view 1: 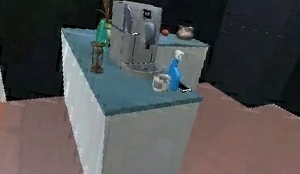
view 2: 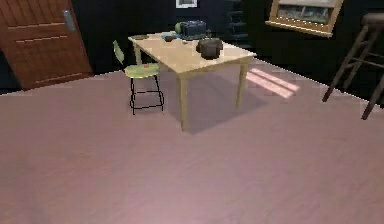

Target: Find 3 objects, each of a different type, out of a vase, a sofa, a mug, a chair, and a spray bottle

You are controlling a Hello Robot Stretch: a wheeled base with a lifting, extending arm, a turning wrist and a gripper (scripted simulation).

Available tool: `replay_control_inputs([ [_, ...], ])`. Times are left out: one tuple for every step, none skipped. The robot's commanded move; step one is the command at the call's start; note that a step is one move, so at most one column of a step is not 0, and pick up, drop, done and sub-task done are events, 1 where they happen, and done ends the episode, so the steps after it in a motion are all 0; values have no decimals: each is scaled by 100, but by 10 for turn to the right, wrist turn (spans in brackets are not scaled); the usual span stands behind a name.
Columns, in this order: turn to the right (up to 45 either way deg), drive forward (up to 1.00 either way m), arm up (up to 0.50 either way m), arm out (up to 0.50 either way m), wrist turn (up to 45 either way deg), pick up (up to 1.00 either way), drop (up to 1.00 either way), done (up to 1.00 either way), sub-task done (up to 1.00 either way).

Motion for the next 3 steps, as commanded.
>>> replay_control_inputs([
  [0,25,0,0,0,0,0,0,0],
  [0,0,0,0,0,0,0,0,100],
  [0,0,0,0,0,0,0,100,0],
])
